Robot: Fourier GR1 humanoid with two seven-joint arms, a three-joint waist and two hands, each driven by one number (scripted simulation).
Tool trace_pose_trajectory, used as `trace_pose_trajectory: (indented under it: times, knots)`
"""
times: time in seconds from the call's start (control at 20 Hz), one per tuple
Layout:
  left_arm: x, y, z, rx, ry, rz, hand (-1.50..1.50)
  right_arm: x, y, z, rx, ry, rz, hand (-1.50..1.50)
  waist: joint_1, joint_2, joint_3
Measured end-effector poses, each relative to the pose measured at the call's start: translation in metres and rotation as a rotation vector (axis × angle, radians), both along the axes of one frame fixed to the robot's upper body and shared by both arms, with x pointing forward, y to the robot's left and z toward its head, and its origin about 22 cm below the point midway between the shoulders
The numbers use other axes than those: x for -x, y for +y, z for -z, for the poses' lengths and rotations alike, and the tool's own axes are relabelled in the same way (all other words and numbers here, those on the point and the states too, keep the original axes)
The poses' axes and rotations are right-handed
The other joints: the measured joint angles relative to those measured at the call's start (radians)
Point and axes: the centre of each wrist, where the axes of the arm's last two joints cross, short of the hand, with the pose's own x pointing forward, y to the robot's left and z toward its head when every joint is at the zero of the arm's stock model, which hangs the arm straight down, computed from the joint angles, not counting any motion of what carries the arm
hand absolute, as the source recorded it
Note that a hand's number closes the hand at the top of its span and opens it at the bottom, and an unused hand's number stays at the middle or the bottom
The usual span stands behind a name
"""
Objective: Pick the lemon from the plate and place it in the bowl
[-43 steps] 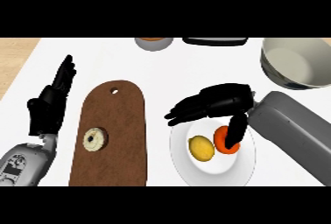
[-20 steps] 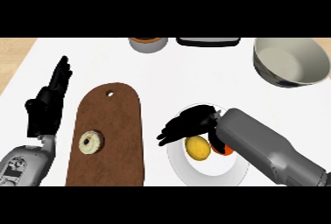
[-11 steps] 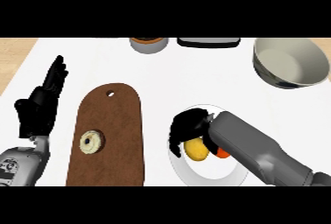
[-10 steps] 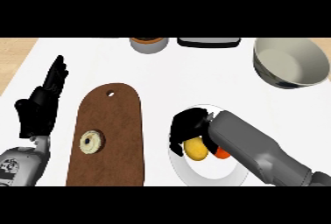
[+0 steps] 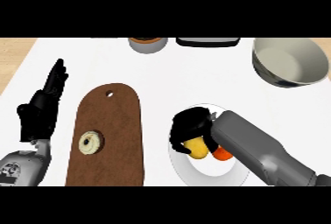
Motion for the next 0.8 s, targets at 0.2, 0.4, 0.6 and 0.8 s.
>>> trace_pose_trajectory:
  times: [0.2, 0.4, 0.6, 0.8]
  knots:
    - [0.001, 0.004, 0.0, -0.001, 0.003, -0.018, 0.0, 0.005, -0.013, 0.002, -0.036, 0.016, 0.13, 1.5, -0.019, -0.007, 0.0]
    - [0.007, 0.016, 0.005, 0.001, 0.025, -0.06, 0.0, 0.005, -0.03, 0.009, -0.051, 0.026, 0.47, 1.5, -0.068, -0.027, -0.001]
    - [0.011, 0.023, 0.008, -0.003, 0.038, -0.097, 0.0, 0.018, -0.035, 0.013, -0.148, 0.084, 0.741, 1.5, -0.106, -0.032, 0.001]
    - [0.014, 0.025, 0.01, -0.005, 0.039, -0.115, 0.0, 0.031, -0.031, -0.001, -0.325, 0.116, 0.937, 1.5, -0.121, -0.031, 0.003]
